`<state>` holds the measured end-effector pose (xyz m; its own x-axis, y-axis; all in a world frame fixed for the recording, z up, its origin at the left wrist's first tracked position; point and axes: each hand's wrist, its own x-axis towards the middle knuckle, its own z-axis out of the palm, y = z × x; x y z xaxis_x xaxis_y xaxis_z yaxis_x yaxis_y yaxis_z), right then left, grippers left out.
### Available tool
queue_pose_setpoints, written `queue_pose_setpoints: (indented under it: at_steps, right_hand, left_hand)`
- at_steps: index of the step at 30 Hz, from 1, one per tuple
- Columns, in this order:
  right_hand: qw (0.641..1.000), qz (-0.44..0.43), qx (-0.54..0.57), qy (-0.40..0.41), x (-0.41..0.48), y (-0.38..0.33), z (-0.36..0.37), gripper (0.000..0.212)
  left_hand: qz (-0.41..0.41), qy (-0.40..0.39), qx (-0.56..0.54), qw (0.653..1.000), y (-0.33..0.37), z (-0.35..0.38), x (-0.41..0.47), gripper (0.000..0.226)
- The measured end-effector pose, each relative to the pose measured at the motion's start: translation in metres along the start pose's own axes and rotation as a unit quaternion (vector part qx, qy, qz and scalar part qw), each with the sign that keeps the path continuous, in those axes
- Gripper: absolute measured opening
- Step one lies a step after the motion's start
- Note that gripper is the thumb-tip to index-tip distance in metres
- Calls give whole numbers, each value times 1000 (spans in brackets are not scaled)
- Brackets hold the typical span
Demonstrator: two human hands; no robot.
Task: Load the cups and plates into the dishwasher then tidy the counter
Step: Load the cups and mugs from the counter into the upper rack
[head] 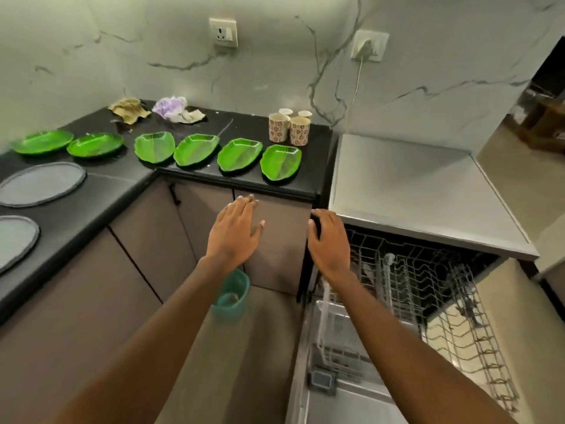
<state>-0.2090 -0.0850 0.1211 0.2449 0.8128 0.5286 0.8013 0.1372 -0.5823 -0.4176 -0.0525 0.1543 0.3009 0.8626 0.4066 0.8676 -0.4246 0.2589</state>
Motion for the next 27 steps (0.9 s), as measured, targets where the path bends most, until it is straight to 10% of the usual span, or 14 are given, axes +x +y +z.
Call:
queue_pose_setpoints:
  at_steps: [12, 27]
  right_hand:
    - [998, -12, 30, 56, 122, -72, 70, 29]
    - [997, 10, 5, 70, 269, 3, 159, 30]
  left_hand:
    - [24, 23, -27, 999, -96, -23, 120, 51]
    - [24, 16, -59, 998, -142, 66, 280, 49]
